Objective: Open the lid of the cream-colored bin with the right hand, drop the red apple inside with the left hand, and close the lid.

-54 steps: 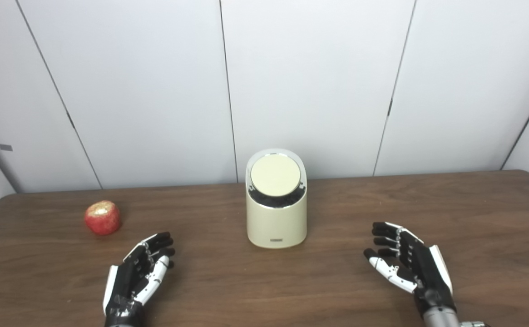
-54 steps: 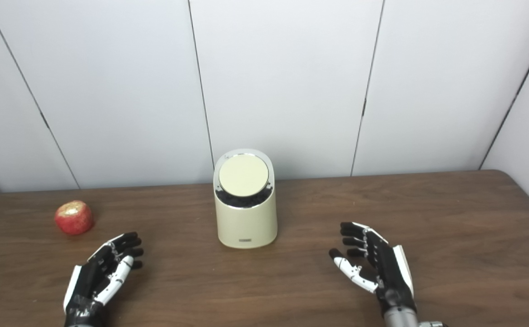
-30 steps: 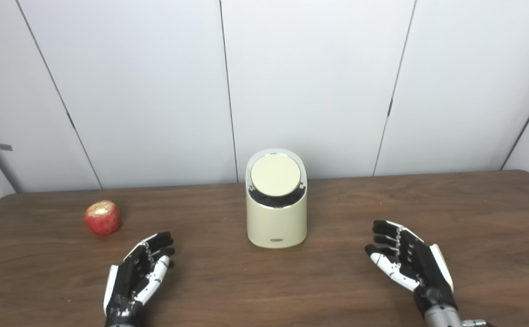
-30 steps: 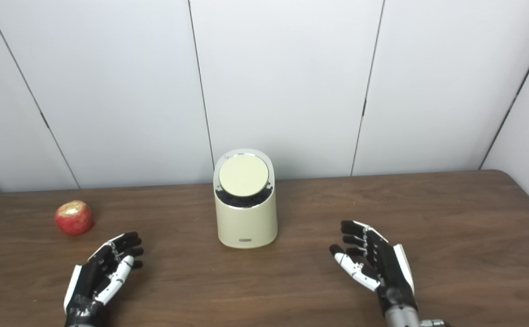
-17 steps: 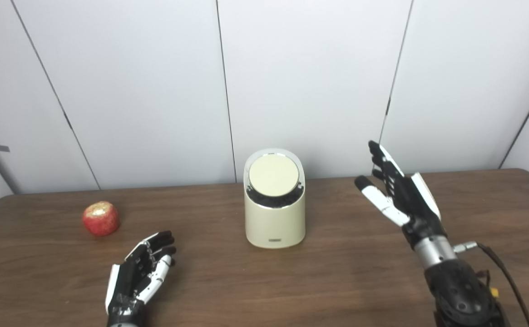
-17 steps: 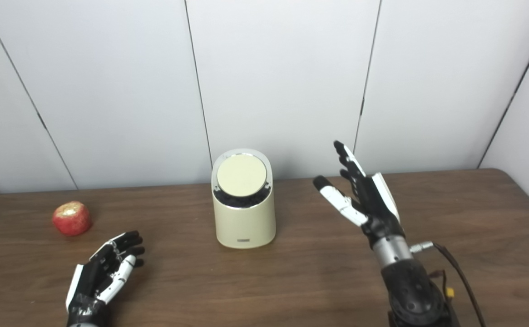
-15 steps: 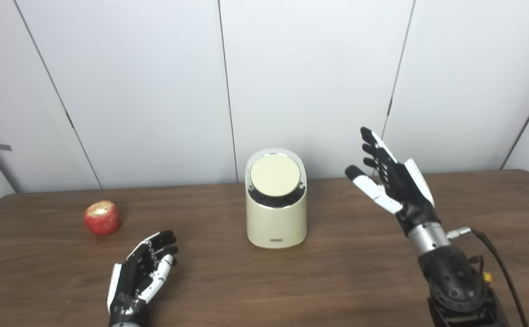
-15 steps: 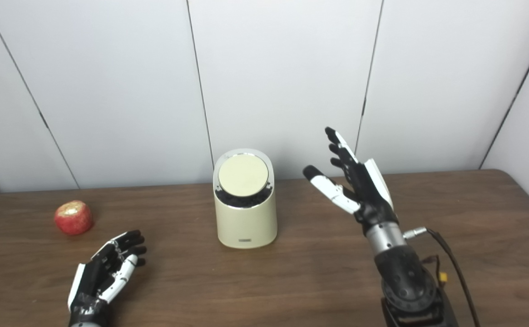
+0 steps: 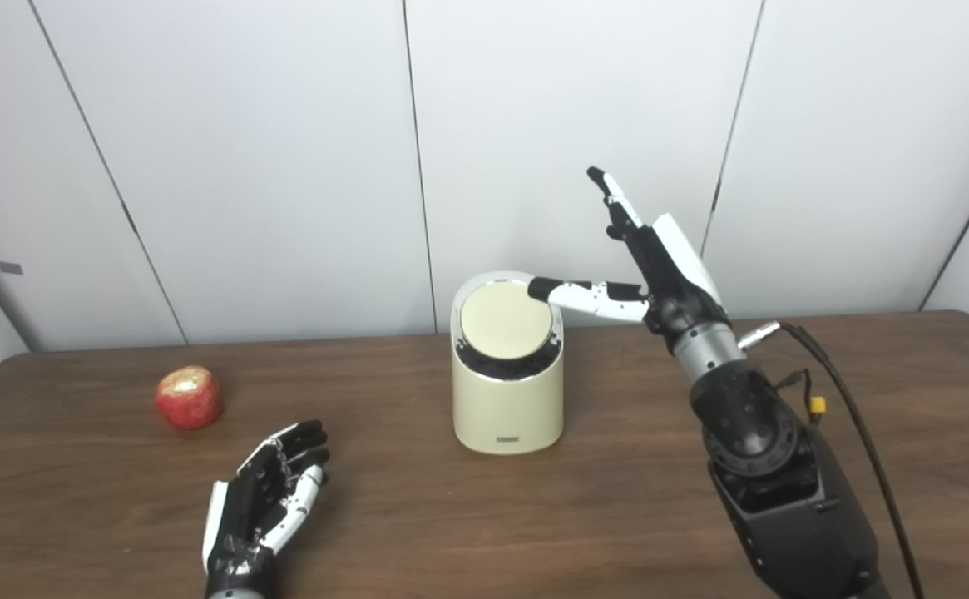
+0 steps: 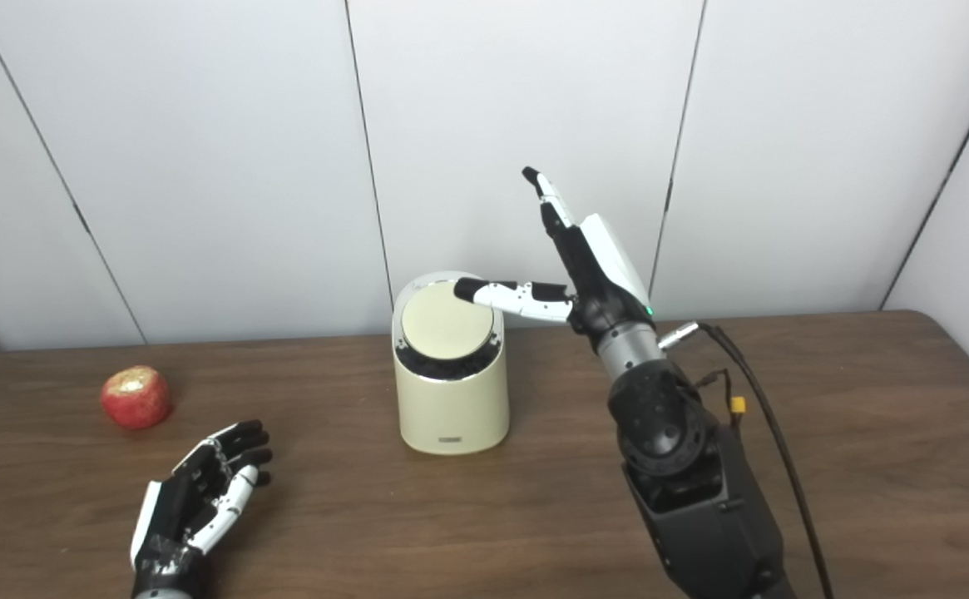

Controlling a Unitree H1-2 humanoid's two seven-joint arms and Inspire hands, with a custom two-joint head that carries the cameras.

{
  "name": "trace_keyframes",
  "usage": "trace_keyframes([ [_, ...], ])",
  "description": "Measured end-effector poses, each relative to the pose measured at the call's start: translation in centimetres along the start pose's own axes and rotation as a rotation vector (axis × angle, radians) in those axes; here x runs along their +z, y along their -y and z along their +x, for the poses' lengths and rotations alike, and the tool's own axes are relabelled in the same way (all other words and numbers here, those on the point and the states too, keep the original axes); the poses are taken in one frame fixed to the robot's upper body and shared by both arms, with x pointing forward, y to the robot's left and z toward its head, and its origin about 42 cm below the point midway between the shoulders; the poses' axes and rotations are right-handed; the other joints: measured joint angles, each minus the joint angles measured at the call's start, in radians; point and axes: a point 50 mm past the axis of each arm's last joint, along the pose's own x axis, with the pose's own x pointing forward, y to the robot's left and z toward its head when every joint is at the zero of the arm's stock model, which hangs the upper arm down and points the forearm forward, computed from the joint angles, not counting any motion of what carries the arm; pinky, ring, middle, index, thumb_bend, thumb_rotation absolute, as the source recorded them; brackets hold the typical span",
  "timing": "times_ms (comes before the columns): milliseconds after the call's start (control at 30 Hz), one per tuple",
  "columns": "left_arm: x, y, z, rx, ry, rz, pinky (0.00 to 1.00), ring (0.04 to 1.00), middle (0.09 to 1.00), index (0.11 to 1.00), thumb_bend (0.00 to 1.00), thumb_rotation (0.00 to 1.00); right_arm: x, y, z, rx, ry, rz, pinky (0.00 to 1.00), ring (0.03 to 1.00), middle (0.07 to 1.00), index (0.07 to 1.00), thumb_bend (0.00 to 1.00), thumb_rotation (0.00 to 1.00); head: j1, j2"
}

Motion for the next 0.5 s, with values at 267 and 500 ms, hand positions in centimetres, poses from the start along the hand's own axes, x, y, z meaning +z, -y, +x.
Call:
trace_keyframes([
  [267, 0.1, 0.7, -0.1, 0.005, 0.0, -0.004, 0.65, 0.713, 0.74, 0.731, 0.28, 0.22, 0.4, -1.6, 1.3, 0.047, -0.042, -0.033, 0.96, 1.0, 1.0, 1.0, 0.81, 0.39, 0.008, 0.006],
  [500, 0.3, 1.4, -0.5, -0.016, -0.005, 0.003, 0.65, 0.714, 0.748, 0.739, 0.27, 0.25, -2.4, -4.4, 2.0, 0.125, -0.148, -0.098, 1.0, 1.0, 1.0, 1.0, 0.81, 0.37, 0.012, 0.014],
])
